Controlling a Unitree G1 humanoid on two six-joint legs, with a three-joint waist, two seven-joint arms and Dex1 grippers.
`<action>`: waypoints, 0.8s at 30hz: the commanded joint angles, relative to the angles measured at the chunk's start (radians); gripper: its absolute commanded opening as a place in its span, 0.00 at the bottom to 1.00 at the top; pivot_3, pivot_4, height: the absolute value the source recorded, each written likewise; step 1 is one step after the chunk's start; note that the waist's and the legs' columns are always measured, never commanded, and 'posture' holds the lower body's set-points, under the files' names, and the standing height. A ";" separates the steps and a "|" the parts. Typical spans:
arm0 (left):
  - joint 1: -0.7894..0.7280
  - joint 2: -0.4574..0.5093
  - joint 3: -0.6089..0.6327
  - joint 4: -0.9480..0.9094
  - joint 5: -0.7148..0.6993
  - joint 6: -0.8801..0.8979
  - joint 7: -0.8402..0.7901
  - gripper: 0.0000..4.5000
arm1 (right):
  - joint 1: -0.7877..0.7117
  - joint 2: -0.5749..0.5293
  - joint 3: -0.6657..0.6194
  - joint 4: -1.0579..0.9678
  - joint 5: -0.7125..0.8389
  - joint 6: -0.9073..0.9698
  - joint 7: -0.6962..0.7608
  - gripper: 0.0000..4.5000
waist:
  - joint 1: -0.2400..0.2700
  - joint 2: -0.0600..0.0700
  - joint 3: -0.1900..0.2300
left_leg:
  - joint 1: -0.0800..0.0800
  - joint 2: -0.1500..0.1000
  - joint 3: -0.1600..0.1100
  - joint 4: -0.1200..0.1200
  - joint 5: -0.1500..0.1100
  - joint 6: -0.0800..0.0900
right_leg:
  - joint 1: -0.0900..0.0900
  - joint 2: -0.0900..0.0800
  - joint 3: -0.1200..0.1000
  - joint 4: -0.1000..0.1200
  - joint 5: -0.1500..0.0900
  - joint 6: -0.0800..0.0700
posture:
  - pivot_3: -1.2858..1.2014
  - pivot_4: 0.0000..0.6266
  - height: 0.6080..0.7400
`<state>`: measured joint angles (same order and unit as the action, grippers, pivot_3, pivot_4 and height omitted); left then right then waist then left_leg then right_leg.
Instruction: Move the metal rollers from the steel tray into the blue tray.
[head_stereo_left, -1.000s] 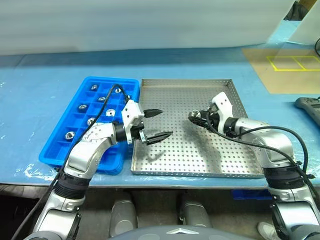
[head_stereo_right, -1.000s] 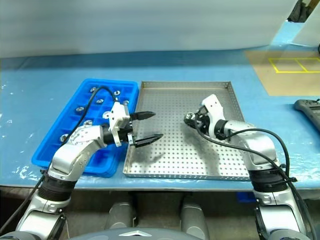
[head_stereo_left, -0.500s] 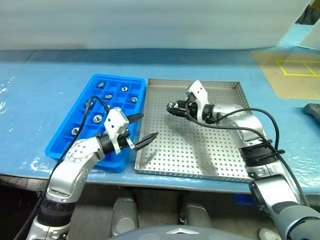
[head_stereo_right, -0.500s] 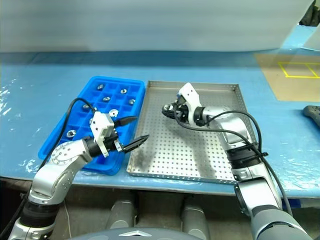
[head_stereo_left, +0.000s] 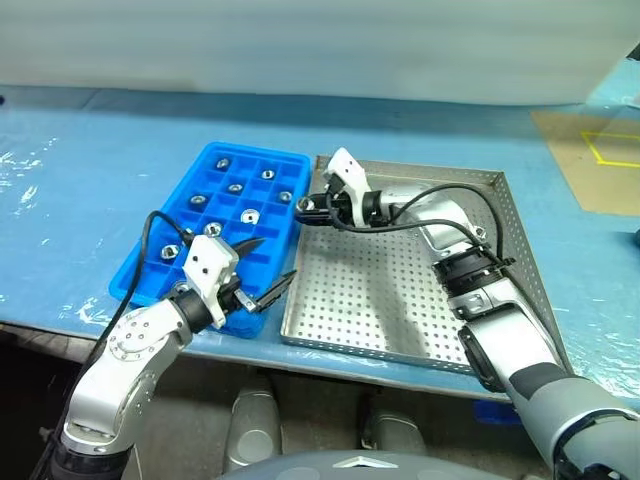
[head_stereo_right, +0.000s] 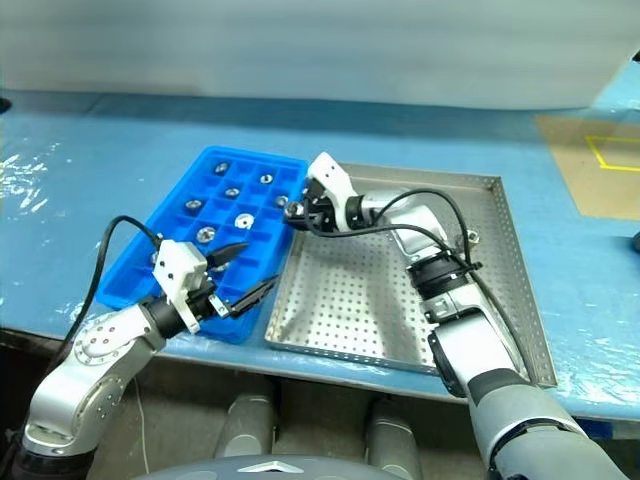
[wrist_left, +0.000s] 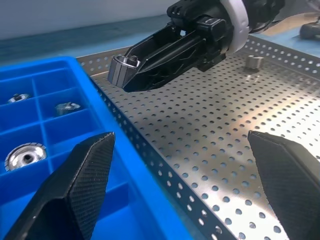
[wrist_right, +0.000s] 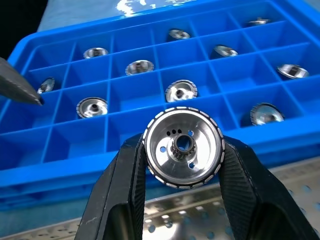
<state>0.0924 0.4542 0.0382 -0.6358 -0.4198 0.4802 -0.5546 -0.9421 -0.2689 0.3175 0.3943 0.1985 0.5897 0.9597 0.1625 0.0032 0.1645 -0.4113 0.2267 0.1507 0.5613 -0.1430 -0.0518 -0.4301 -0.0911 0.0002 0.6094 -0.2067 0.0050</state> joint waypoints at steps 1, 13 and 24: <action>0.015 -0.001 0.015 -0.058 -0.011 -0.009 0.020 1.00 | -0.070 0.014 0.025 0.028 -0.025 -0.040 0.056 0.36 | 0.010 0.000 0.000 | -0.001 0.000 0.000 0.000 0.000 0.000 | -0.001 0.000 0.000 0.000 0.000 0.000 | 0.68 0.24 1.00; 0.047 0.007 0.028 -0.078 -0.018 -0.013 0.036 1.00 | -0.194 0.096 0.084 0.236 -0.132 -0.118 0.143 0.36 | 0.028 0.000 0.000 | -0.006 0.001 -0.001 0.001 0.001 -0.002 | -0.009 0.001 0.000 0.007 -0.001 -0.002 | 0.69 0.24 1.00; 0.075 0.000 0.022 -0.093 -0.016 -0.016 0.054 1.00 | -0.300 0.196 0.125 0.478 -0.266 -0.265 0.180 0.36 | 0.044 0.000 0.000 | -0.006 0.005 -0.002 0.002 0.002 -0.003 | -0.011 0.003 0.000 0.011 -0.003 -0.005 | 0.70 0.24 1.00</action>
<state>0.1652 0.4535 0.0469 -0.6831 -0.4238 0.4784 -0.5070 -1.2005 -0.0774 0.4395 0.8666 -0.0545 0.3621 1.1307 0.2065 0.0037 0.1647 -0.4181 0.2329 0.1490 0.5629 -0.1409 -0.0556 -0.4411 -0.0870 0.0007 0.6208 -0.2101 -0.0008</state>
